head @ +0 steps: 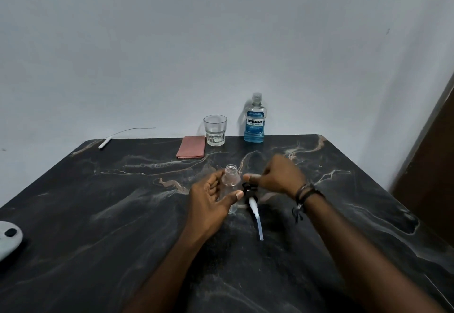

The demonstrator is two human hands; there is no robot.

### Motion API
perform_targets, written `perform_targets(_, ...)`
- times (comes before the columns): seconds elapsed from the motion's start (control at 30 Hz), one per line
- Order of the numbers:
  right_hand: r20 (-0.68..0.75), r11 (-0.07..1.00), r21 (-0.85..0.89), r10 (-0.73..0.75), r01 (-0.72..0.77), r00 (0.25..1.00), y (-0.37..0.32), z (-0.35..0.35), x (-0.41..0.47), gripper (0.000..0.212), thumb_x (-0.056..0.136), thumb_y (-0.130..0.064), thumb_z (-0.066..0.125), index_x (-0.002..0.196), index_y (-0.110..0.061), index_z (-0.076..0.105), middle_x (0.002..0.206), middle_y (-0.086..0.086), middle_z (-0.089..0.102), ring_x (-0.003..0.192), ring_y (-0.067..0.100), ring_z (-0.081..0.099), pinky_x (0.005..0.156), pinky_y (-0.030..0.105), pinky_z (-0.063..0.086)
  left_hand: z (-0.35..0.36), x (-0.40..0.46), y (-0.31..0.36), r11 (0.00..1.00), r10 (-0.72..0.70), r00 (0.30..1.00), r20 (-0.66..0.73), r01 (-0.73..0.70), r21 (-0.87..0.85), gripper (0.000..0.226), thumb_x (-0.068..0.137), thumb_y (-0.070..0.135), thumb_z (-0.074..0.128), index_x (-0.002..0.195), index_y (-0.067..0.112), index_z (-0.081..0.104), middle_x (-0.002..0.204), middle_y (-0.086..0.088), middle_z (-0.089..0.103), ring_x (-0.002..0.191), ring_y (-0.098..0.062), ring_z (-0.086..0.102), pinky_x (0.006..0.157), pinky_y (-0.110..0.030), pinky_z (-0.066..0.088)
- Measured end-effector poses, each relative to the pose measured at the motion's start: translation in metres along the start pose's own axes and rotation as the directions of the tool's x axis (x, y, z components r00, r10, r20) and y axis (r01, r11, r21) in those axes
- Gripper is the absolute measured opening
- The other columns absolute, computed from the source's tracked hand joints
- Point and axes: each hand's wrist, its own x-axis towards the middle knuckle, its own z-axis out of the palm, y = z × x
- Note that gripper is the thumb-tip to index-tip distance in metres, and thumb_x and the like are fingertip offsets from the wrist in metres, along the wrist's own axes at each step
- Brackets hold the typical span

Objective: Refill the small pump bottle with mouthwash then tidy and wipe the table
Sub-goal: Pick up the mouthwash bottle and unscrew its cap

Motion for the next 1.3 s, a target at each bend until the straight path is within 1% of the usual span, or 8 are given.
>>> perform_targets(0.2,-0.241,0.988,0.152,0.055,-0.018,0.969,-0.004,-0.058,0.067,0.049,0.074,-0.058,0.075,0.082,-0.011,0.065,0.076,0.006,0.065,0.071,0.024,0.065,0.058,0.026,0.047,-0.001,0.004,-0.007,0.999,-0.041,0.999,0.029,0.04,0.014,0.055,0.072,0.005,0.083,0.119,0.023,0.061,0.108,0.015,0.07,0.104,-0.003,0.068,0.09,-0.018,0.054)
perform_targets(0.3,-0.31,0.961,0.275,0.09,-0.001,0.946,-0.006,-0.064,0.098,0.042,0.075,-0.047,0.078,0.063,-0.01,0.062,0.062,0.003,0.061,0.059,0.02,0.058,0.05,0.024,0.038,-0.004,0.007,-0.013,0.999,-0.022,0.999,0.032,0.021,0.044,0.055,0.071,0.004,0.084,0.115,0.028,0.061,0.107,0.012,0.072,0.101,-0.003,0.069,0.09,-0.023,0.056)
perform_targets(0.5,-0.327,0.915,0.403,0.133,0.01,0.936,-0.008,-0.051,0.144,0.039,0.076,-0.025,0.077,0.048,-0.012,0.053,0.045,0.002,0.046,0.05,0.02,0.047,0.045,0.026,0.034,-0.006,0.012,-0.023,0.993,0.01,0.997,0.08,-0.019,0.119,0.046,0.072,0.003,0.082,0.104,0.032,0.065,0.102,0.019,0.074,0.094,-0.004,0.071,0.083,-0.024,0.058)
perform_targets(0.57,-0.336,0.909,0.417,0.134,0.019,0.932,-0.01,-0.047,0.157,0.023,0.076,-0.021,0.076,0.076,0.001,0.068,0.073,0.018,0.065,0.074,0.033,0.062,0.063,0.038,0.051,-0.005,0.014,-0.026,0.991,0.019,0.996,0.089,-0.03,0.129,0.045,0.072,0.004,0.082,0.104,0.031,0.065,0.102,0.017,0.074,0.094,-0.005,0.071,0.083,-0.025,0.057)
perform_targets(0.67,-0.324,0.893,0.45,0.15,0.013,0.934,-0.008,-0.04,0.178,0.042,0.077,-0.02,0.077,0.106,0.004,0.062,0.105,0.02,0.067,0.099,0.034,0.064,0.076,0.038,0.05,-0.005,0.015,-0.03,0.989,0.04,0.992,0.121,-0.056,0.137,0.043,0.071,0.006,0.08,0.105,0.027,0.065,0.102,0.014,0.074,0.094,-0.006,0.072,0.084,-0.025,0.058)
perform_targets(0.87,-0.253,0.888,0.459,0.137,-0.006,0.958,-0.005,-0.023,0.208,0.047,0.073,-0.018,0.082,0.113,-0.004,0.061,0.113,0.014,0.067,0.104,0.031,0.064,0.076,0.031,0.047,-0.008,0.016,-0.035,0.986,0.076,0.984,0.162,-0.099,0.138,0.041,0.07,0.006,0.078,0.106,0.02,0.064,0.098,0.007,0.074,0.091,-0.012,0.072,0.08,-0.025,0.058)
perform_targets(1.1,-0.305,0.863,0.506,0.158,0.019,0.939,0.009,-0.005,0.219,0.029,0.076,-0.016,0.079,0.103,-0.006,0.07,0.11,0.015,0.071,0.106,0.032,0.065,0.092,0.04,0.053,-0.008,0.016,-0.035,0.984,0.089,0.979,0.182,-0.115,0.133,0.049,0.069,0.012,0.083,0.113,0.019,0.062,0.103,0.011,0.073,0.093,-0.009,0.072,0.075,-0.018,0.057)
perform_targets(1.3,-0.316,0.849,0.527,0.165,0.028,0.934,0.016,-0.003,0.218,0.033,0.076,-0.022,0.082,0.103,-0.008,0.068,0.109,0.011,0.071,0.104,0.028,0.065,0.094,0.042,0.052,-0.009,0.014,-0.031,0.992,0.085,0.977,0.198,-0.102,0.075,0.059,0.066,0.046,0.086,0.117,0.039,0.057,0.112,0.014,0.071,0.103,-0.007,0.069,0.084,-0.019,0.056)
